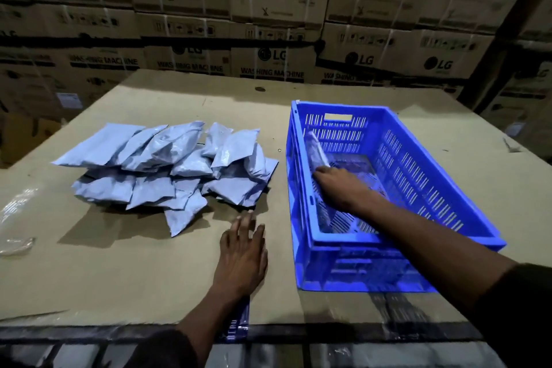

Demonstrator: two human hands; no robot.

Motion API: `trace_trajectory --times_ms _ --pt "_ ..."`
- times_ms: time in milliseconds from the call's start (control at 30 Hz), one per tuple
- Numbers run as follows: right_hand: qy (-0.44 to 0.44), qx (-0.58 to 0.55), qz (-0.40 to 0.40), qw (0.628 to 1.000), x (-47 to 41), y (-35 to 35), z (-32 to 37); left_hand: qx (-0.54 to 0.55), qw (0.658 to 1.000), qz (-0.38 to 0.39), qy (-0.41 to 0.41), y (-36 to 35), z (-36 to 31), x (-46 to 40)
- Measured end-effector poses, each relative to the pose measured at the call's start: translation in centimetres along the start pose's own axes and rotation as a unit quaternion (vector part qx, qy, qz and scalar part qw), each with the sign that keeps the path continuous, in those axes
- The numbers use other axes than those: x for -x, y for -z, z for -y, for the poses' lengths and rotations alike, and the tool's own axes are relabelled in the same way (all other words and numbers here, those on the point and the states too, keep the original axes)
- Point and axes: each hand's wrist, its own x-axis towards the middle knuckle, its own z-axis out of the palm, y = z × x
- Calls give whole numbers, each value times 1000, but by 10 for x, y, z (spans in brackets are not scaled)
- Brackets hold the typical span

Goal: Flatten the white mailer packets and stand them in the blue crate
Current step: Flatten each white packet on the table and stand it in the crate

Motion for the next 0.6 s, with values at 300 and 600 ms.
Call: trace_trajectory --times_ms 300,600 --pt "58 -32 74 995 -51 -56 -12 -10 999 -28 22 -2 -2 2" --pt "18 -221 29 975 -29 -48 -19 -11 1000 -27 10 0 -5 -2"
